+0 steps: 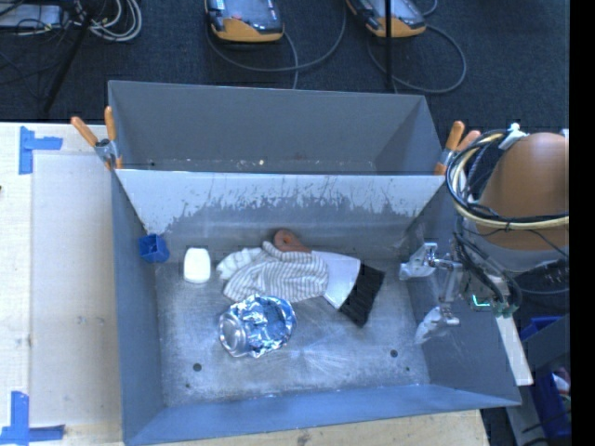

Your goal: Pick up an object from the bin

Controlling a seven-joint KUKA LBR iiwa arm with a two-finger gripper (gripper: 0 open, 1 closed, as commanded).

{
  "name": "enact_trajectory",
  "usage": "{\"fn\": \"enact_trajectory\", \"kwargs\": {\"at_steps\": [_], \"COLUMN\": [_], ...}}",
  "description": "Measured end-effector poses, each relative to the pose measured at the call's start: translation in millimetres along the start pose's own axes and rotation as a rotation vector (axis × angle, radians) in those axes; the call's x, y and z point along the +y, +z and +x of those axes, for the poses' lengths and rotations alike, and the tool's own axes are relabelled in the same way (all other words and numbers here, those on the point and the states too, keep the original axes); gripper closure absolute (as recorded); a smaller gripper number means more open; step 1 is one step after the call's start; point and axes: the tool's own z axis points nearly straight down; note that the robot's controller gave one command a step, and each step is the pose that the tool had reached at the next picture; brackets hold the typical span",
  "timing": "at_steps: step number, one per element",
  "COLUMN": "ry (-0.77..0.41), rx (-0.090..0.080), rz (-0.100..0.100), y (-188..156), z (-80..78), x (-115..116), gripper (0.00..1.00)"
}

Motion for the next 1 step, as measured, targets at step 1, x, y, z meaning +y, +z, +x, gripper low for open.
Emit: {"fn": "enact_trajectory", "kwargs": {"at_steps": [1], "ry": [-0.003], "rx": [-0.008], "rz": [0.001], "y": [-3.7], "z": [-1.8], "x": [0.3], "gripper": [0.0]}}
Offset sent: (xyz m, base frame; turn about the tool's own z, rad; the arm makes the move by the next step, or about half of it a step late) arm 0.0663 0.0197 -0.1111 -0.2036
